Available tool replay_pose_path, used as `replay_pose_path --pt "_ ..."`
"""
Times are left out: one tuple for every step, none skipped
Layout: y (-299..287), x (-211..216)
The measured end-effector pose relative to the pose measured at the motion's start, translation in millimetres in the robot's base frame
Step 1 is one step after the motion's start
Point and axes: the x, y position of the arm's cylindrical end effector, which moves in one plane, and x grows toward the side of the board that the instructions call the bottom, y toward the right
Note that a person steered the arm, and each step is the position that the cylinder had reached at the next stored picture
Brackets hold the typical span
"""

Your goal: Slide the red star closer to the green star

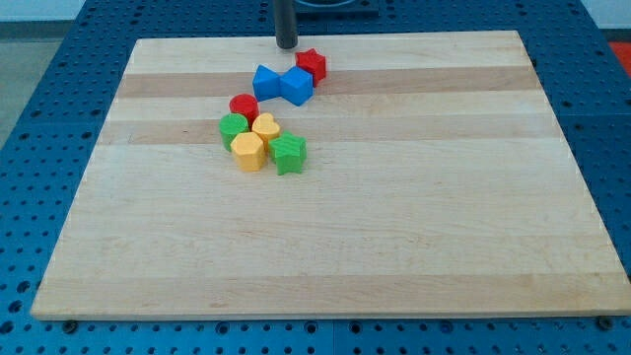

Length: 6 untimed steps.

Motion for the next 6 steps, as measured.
replay_pose_path --pt "10.1 7.9" --pt "26.8 13.3" --pt "35.6 27.7" --pt "45.8 48.3" --pt "65.8 61.0" --pt "87.4 79.5"
